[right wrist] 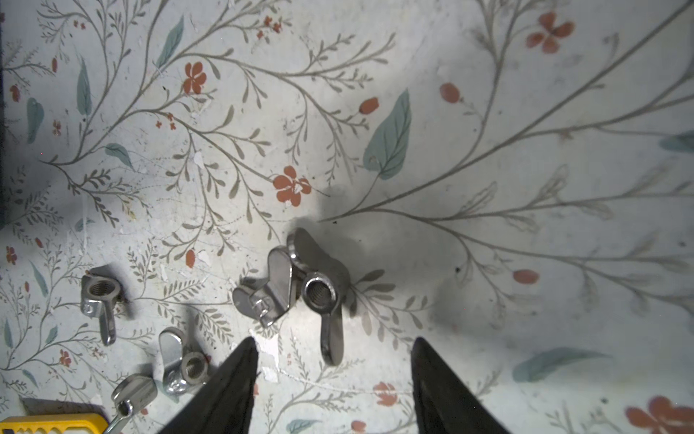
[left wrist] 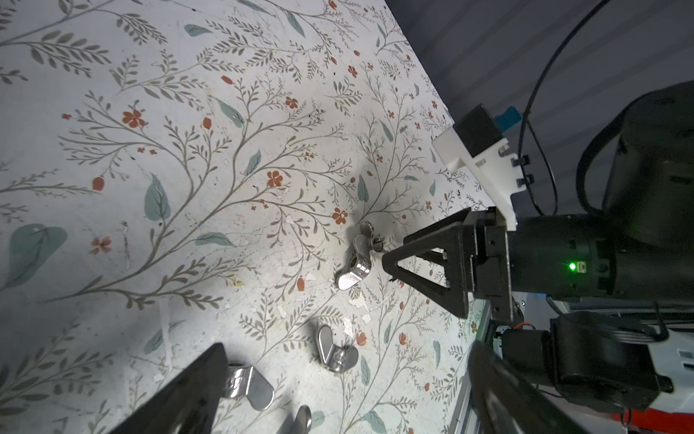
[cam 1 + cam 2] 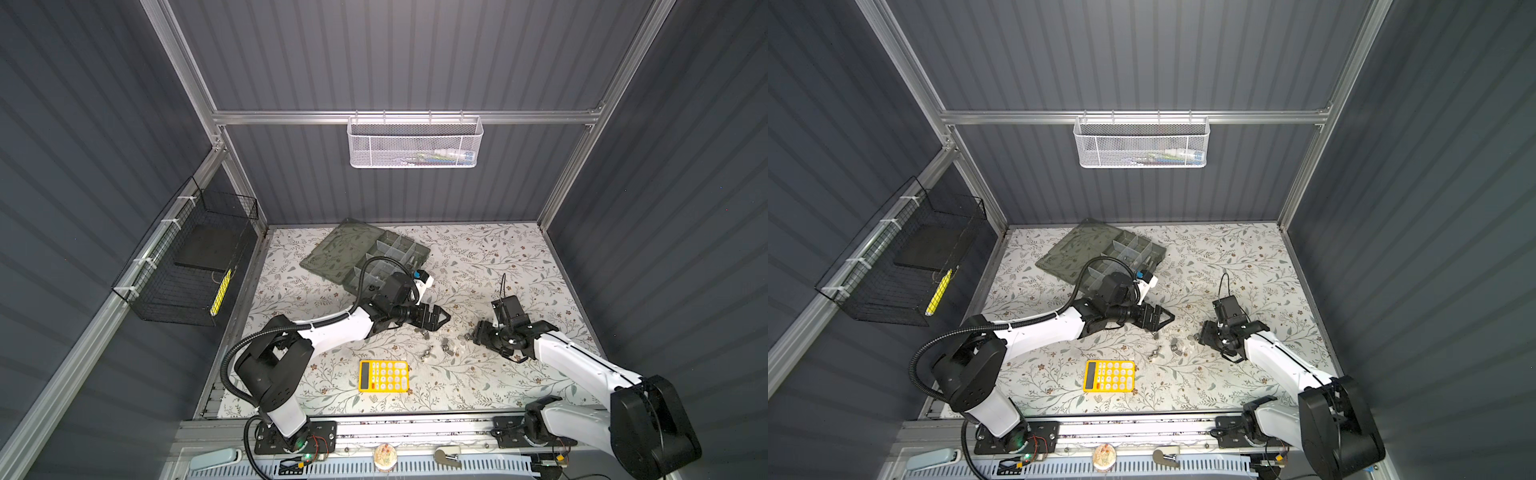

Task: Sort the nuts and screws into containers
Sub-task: 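Lower the right gripper and close it on a silver wing nut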

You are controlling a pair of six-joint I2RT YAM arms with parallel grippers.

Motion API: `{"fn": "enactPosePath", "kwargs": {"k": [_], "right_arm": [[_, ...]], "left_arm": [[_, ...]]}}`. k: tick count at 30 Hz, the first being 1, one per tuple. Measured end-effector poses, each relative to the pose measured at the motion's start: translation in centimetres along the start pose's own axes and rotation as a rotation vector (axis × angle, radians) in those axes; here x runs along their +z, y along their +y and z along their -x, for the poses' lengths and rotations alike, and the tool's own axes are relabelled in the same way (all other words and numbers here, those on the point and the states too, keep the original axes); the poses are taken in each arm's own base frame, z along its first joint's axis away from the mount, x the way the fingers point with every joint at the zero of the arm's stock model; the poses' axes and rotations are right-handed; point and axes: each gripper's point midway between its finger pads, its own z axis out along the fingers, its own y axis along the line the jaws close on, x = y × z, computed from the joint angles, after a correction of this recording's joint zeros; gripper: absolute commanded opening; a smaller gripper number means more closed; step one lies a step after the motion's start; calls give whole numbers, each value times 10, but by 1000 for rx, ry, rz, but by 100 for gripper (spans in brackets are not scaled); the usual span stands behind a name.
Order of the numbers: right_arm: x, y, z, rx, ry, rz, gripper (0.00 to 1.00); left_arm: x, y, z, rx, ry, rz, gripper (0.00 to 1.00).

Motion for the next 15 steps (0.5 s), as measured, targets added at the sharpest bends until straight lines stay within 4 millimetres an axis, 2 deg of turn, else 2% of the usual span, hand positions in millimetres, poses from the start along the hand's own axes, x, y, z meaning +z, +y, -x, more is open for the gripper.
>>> {"fn": "enactPosePath", "kwargs": {"k": [5,15], "right_arm": [[6,-2,0,11,9,-15,46],[14,-4,1,15,36,-47,42]], "left_arm": [[9,2,-6,18,-2,-9,100],[14,10,-35,21,25,-20,100]]}}
